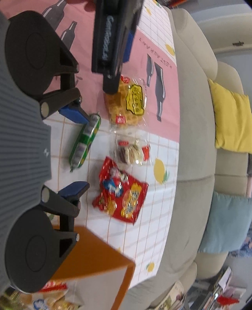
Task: Organize snacks
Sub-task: 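Withdraw both tools from the box back over the table, then grasp the waffle cake pack with the left tool while the right tool grasps the green sausage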
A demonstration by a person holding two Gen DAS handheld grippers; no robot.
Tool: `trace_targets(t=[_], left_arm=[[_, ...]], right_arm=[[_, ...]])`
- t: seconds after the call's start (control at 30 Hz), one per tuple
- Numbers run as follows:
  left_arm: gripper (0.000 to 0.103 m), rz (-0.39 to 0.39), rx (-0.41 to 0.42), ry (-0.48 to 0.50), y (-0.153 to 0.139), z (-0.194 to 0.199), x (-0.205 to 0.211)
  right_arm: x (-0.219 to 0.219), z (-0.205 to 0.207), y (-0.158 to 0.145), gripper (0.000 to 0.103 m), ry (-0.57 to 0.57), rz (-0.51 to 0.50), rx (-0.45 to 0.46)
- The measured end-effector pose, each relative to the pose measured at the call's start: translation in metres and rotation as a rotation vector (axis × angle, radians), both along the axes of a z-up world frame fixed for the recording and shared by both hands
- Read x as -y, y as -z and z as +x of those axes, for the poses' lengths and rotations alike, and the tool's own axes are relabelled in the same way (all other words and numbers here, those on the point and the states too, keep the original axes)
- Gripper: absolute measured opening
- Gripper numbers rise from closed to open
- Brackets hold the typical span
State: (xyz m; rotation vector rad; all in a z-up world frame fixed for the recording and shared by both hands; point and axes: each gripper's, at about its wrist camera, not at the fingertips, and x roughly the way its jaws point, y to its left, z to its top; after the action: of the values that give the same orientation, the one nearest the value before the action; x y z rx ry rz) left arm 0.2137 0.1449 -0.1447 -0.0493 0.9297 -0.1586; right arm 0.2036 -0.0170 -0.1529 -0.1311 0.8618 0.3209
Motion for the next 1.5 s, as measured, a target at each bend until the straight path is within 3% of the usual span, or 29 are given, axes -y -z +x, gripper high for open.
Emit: trace_targets(t=[0.13,0.23,0.33,0.4,0.5,0.57,0.63,0.97,1.23,1.5], left_arm=[[0.078,0.011,-0.037,0.003,0.013,0.007,-0.004],[0.068,0.001,-0.050,-0.013,0.020,0.011,-0.006],[0.043,0.003,-0.066,-0.026,0.024,0.016,-0.004],[0.020,0.015,-0.072,-0.045,0.026,0.016,-0.003],[0.013,-0.013,-0.081,-0.078,0.026,0.013,-0.004],[0.010,-0.027,-0.085,-0.090,0.026,0.010,-0.004],[0.009,-0.033,-0.092,-0.101,0.024,0.004,-0.003],[0.007,-0.078,-0.168,-0.248,0.016,-0.055,-0.008],[0.005,-0.088,-0.244,-0.316,0.012,-0.118,-0.003],[0.006,-0.072,-0.260,-0.293,0.010,-0.149,0.020]], right_arm=[[-0.009,0.010,0.011,0.065,-0.030,-0.007,-0.022],[-0.014,0.015,0.018,0.065,-0.056,-0.026,-0.023],[-0.018,0.018,0.022,0.059,-0.082,-0.040,-0.025],[-0.021,0.018,0.023,0.052,-0.096,-0.056,-0.029],[-0.022,0.016,0.023,0.035,-0.108,-0.074,-0.027],[-0.022,0.013,0.022,0.025,-0.113,-0.076,-0.030],[-0.020,0.008,0.022,0.023,-0.108,-0.075,-0.036],[0.006,-0.035,0.016,0.022,0.025,-0.015,-0.136],[0.024,-0.084,0.012,0.022,0.054,0.030,-0.195],[0.041,-0.122,0.012,0.022,0.059,0.047,-0.228]])
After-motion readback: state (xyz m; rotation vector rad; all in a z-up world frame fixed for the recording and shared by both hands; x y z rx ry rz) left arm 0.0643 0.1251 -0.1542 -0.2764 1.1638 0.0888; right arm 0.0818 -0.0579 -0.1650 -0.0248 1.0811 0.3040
